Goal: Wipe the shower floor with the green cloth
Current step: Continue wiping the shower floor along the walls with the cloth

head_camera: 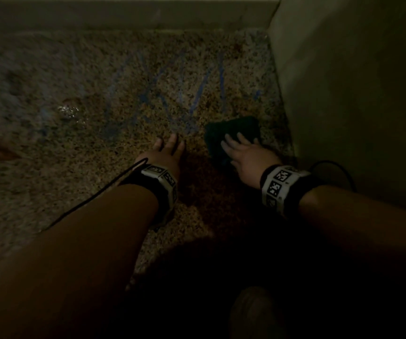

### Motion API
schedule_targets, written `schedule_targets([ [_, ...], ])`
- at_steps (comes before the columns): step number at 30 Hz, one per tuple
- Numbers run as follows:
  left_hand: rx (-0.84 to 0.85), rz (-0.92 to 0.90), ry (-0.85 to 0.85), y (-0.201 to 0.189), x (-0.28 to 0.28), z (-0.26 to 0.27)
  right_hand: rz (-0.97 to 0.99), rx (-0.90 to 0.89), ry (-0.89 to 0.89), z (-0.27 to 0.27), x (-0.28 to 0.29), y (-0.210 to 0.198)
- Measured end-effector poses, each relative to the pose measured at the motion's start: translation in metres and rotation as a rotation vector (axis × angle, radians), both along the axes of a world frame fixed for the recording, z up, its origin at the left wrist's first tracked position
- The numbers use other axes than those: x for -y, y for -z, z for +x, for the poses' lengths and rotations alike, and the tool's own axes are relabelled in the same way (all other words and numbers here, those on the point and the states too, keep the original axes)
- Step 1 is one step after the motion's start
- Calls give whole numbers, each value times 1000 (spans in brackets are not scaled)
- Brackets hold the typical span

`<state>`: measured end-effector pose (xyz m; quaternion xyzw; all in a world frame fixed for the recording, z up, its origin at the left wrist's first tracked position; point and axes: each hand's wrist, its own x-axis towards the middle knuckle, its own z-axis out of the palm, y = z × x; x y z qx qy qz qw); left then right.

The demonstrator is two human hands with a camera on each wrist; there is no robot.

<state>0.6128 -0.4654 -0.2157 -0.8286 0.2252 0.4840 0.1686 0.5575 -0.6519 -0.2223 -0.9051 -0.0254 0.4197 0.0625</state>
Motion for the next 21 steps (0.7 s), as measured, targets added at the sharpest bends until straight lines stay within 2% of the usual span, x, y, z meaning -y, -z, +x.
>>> schedule_targets([
  [4,21,-12,18,1,-6,-4,11,-6,48,9,0,5],
  [12,0,-57,-47,4,-38,-9,-68,-39,80,80,-28,1],
  [14,15,-46,-76,-2,-52,-12,-90,-41,49,81,-34,-4],
  [18,12,18,-109,-2,-65,-12,-77,-105,-35,48,-33,5],
  [21,48,19,-162,-2,-80,-14,-27,-62,-108,22,-37,10],
])
